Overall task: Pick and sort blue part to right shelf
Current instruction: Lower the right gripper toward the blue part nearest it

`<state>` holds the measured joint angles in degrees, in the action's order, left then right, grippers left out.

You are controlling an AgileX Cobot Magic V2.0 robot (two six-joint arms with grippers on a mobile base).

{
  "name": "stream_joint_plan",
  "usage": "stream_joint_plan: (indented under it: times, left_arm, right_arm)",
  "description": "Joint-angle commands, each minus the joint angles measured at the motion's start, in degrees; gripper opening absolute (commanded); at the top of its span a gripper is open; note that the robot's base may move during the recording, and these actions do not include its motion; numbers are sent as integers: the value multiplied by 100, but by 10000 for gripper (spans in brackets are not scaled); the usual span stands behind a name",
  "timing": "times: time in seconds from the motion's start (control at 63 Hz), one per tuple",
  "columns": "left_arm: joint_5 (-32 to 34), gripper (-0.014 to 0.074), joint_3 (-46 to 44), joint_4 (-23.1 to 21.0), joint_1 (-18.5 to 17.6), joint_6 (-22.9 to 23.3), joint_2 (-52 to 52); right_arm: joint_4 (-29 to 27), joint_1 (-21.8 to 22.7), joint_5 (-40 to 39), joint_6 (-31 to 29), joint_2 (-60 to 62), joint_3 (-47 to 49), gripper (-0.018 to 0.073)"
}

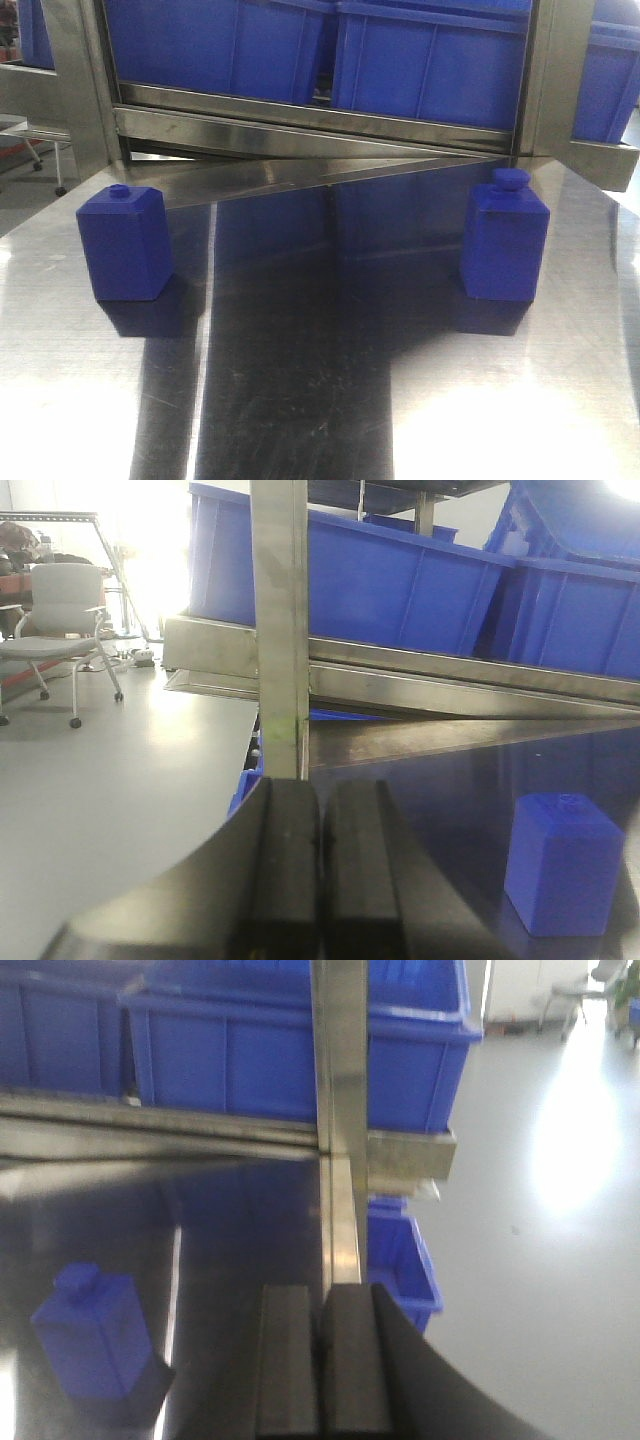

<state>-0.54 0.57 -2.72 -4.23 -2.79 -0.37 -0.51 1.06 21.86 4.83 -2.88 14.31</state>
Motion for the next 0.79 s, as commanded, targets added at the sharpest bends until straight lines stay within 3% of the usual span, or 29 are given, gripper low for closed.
stream_joint_plan:
  times: [0.0,0.19,0.349,0.492,0.587,0.777]
  left_arm:
    - [481,123,118,-2,-29,66,-108]
    - [481,123,118,-2,-29,66,-108]
    - [481,123,118,-2,-29,66,-108]
    - [481,123,118,-2,-29,66,-108]
    - [481,123,118,-2,-29,66,-108]
    - [481,123,118,-2,-29,66,-108]
  right_arm:
    - [13,33,-192,-52,-470,467,57]
    - [630,27,-221,72,-1469,1043,57]
    - [1205,-31,-60,917,-2173,1333,57]
    - [1792,-351,316,1593,-2844,1626,77]
    - [1898,-662,557,1656,-3289,1894,188]
    - [1898,-1094,956,1667,-4205,2470,538]
